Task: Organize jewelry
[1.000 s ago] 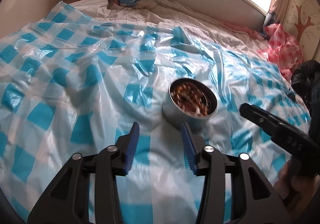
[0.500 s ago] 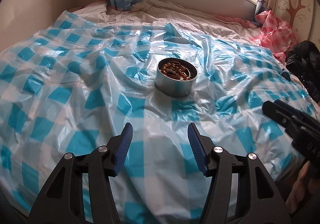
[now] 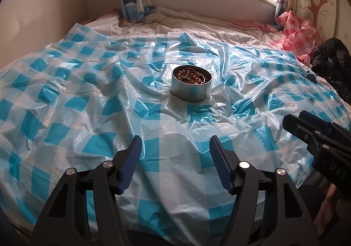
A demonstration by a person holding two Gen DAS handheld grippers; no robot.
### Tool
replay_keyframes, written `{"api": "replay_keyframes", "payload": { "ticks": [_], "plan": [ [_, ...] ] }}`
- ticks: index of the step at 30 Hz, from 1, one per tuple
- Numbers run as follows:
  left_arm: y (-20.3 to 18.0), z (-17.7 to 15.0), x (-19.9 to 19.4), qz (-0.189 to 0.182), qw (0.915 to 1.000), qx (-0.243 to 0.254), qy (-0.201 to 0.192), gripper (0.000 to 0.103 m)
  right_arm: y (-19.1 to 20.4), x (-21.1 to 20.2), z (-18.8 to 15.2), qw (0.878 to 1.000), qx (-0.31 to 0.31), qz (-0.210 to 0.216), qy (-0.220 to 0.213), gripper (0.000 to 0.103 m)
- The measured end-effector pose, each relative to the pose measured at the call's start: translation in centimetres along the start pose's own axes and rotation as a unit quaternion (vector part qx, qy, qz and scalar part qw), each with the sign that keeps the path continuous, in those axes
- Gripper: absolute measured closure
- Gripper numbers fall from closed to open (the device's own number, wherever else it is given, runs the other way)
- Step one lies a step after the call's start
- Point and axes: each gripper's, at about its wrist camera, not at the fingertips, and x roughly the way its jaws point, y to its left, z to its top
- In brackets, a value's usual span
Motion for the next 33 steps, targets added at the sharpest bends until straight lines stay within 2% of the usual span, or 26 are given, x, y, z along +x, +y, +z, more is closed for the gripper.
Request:
{"api": "replay_keyframes", "payload": {
  "ticks": [3, 13, 20, 26, 33],
  "plan": [
    [0.17, -0.18, -0.1, 0.003, 1.0, -0.001, -0.004, 0.035, 0.0, 0.06, -0.14, 1.0, -0.001, -0.004, -0.003, 0.048],
    [-0.19, -0.4, 0.02, 0.007, 1.0, 0.007, -0.001, 0.031, 0.1, 0.0, -0.23, 1.0, -0.006, -0.011, -0.009, 0.042],
    [-0.01, -0.4, 0.19, 0.009, 0.9999, 0.006, 0.002, 0.031, 0.1, -0.03, -0.25, 1.0, -0.008, -0.011, -0.009, 0.042],
    [0.17, -0.4, 0.43, 0.016, 0.9998, 0.009, 0.006, 0.024, 0.08, -0.01, -0.24, 1.0, -0.007, -0.011, -0.009, 0.042],
    [0.07, -0.33, 0.44, 0.016, 0.9998, 0.008, 0.006, 0.022, 0.07, -0.01, -0.22, 1.0, -0.007, -0.011, -0.009, 0.042]
  ]
}}
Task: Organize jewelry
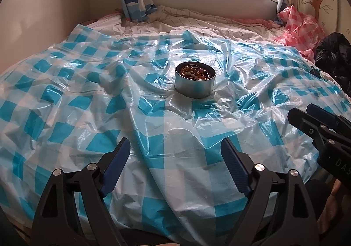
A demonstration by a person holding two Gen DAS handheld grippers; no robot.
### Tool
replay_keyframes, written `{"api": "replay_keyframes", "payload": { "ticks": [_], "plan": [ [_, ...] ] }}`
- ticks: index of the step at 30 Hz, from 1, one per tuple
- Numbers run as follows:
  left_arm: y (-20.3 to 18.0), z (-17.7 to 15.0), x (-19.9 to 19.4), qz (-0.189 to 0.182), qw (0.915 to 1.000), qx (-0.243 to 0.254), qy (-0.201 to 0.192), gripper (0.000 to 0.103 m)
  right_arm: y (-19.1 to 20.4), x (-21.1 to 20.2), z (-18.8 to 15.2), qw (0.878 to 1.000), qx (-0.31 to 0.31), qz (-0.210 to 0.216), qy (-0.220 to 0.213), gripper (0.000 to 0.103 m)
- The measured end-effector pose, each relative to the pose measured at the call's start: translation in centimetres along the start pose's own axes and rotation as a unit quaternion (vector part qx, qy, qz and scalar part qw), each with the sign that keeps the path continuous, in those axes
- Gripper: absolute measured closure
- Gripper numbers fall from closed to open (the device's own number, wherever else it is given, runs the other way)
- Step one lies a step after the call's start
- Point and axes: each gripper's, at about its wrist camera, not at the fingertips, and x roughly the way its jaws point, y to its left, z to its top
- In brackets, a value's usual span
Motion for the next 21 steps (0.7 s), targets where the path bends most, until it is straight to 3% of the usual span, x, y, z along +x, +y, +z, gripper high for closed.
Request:
{"api": "replay_keyframes", "payload": {
  "ticks": [4, 7, 12, 21],
  "plan": [
    [-0.1, 0.0, 0.11, -0.002, 1.0, 0.0, 0.004, 0.02, -0.04, 0.02, 0.01, 1.0, 0.0, 0.0, 0.0, 0.042],
    [-0.35, -0.03, 0.42, 0.001, 0.9999, 0.003, 0.011, 0.008, -0.06, 0.03, 0.03, 1.0, 0.0, 0.0, 0.0, 0.042],
    [-0.11, -0.13, -0.46, -0.009, 0.9998, 0.005, -0.018, 0.008, -0.09, 0.02, 0.03, 1.0, 0.001, 0.0, 0.0, 0.042],
    [-0.93, -0.13, 0.08, 0.002, 0.9997, 0.025, 0.0, 0.008, -0.65, -0.05, -0.09, 1.0, 0.008, 0.001, -0.004, 0.039]
  ]
}}
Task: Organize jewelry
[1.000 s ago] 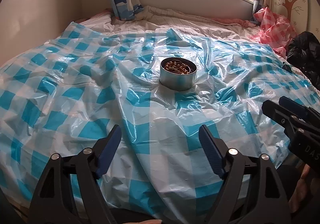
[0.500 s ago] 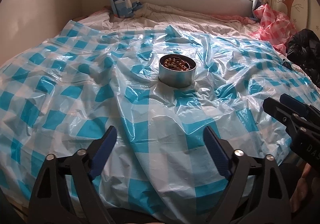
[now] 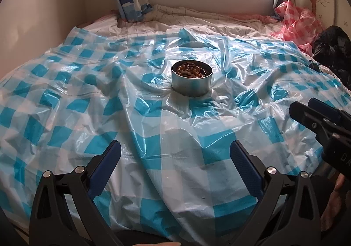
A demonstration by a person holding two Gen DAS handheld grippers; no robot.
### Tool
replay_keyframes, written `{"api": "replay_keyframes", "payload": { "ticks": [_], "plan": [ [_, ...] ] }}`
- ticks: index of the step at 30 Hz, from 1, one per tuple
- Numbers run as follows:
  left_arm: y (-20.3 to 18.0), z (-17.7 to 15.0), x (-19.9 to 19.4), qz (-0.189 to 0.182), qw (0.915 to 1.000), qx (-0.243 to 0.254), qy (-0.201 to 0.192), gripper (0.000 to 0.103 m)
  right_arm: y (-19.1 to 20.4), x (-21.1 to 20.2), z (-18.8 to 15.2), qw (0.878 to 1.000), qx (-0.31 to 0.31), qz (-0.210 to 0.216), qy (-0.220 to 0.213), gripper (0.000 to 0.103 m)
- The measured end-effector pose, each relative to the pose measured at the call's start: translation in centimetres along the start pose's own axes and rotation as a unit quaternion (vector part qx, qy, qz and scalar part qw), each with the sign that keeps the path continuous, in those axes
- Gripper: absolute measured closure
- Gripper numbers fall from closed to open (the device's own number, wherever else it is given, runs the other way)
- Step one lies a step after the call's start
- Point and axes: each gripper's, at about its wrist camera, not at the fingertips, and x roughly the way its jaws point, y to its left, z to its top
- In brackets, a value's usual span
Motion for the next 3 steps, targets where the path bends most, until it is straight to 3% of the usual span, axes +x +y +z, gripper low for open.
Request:
{"api": "replay_keyframes", "payload": {
  "ticks": [3],
  "plan": [
    [-0.12, -0.1, -0.31, 0.001, 1.0, 0.004, -0.008, 0.008, -0.18, -0.06, -0.02, 1.0, 0.002, 0.0, -0.001, 0.038]
  ]
}}
